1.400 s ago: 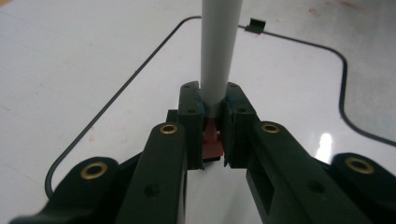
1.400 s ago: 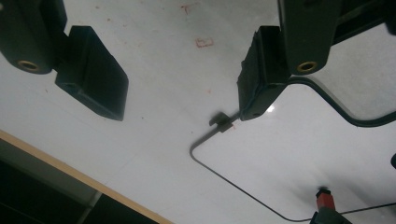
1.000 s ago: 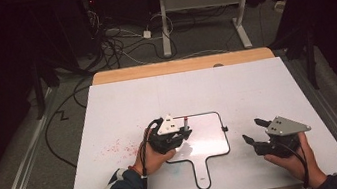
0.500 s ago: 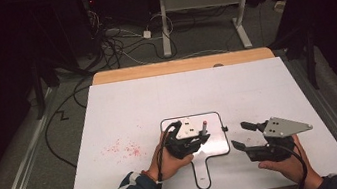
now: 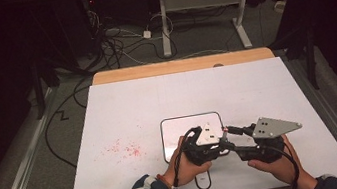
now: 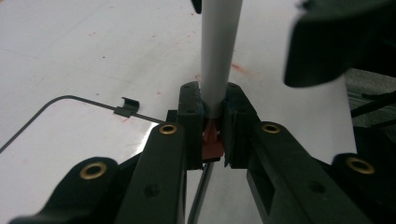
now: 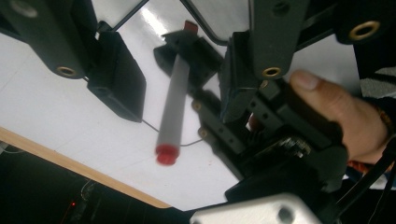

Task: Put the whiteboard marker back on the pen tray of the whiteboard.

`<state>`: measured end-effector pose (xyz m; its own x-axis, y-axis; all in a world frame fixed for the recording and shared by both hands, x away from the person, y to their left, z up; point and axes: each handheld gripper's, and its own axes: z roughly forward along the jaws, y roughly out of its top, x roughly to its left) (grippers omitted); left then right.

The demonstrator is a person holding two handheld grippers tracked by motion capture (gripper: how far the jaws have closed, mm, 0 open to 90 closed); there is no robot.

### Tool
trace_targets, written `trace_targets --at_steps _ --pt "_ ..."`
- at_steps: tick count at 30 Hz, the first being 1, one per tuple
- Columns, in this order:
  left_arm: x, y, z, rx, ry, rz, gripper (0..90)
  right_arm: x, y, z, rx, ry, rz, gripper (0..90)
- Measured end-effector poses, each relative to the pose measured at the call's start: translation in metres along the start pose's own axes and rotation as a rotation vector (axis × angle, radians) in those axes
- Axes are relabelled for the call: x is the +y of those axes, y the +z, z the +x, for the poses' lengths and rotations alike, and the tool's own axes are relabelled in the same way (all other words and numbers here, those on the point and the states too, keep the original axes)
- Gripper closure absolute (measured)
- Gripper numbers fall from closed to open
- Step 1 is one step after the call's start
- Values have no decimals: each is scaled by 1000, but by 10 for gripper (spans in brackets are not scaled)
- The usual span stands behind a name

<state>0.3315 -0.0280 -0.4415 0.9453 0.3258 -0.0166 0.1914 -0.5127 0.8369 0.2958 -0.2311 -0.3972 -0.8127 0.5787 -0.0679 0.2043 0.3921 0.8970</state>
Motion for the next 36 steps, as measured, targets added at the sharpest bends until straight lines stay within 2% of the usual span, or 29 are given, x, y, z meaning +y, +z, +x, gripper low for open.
trace_targets --at_steps 4,7,9,11,13,15,17,18,20,22,23,25,26,27,28,30,34,36 --pt "0 1 -3 -5 2 5 780 -1 2 0 -8 -9 3 644" --pt "1 0 -5 -6 2 -3 779 -3 3 -2 -9 -8 3 770" --pt "1 0 -6 -3 -2 -9 772 -3 2 -2 -3 -6 0 798" --pt "1 0 -8 18 2 -16 709 -3 2 -3 -2 -11 -4 807" --pt "1 -5 -9 44 -5 -18 600 -2 0 -5 -3 -3 -6 808" --pt "0 -17 -7 72 -8 -29 491 0 -3 -11 -8 22 -11 807" --pt "0 -33 -10 148 45 -13 358 2 -7 -19 -3 52 3 807" --pt "-2 -46 -11 170 75 -23 316 2 -8 -23 0 73 8 808" --pt "-10 -67 -11 202 91 -57 284 4 -9 -33 25 126 32 807" --pt "-20 -86 -8 248 93 -63 262 5 -6 -46 54 180 71 807" --pt "-25 -92 -6 261 81 -66 252 5 -4 -52 81 217 99 807" --pt "-42 -112 -1 313 40 -66 252 5 0 -61 96 266 131 807" --pt "-49 -118 1 329 32 -60 252 4 3 -66 138 285 167 807" --pt "-57 -124 6 353 49 -55 252 4 6 -68 150 295 184 807" --pt "-67 -131 6 385 9 -31 252 3 8 -71 144 305 196 807" --pt "-87 -145 11 434 -24 -2 250 0 16 -77 172 331 243 807" --pt "-117 -162 21 488 -123 35 245 -6 32 -85 121 346 280 796" --pt "-127 -166 25 488 -169 43 245 -9 41 -89 100 357 281 801"
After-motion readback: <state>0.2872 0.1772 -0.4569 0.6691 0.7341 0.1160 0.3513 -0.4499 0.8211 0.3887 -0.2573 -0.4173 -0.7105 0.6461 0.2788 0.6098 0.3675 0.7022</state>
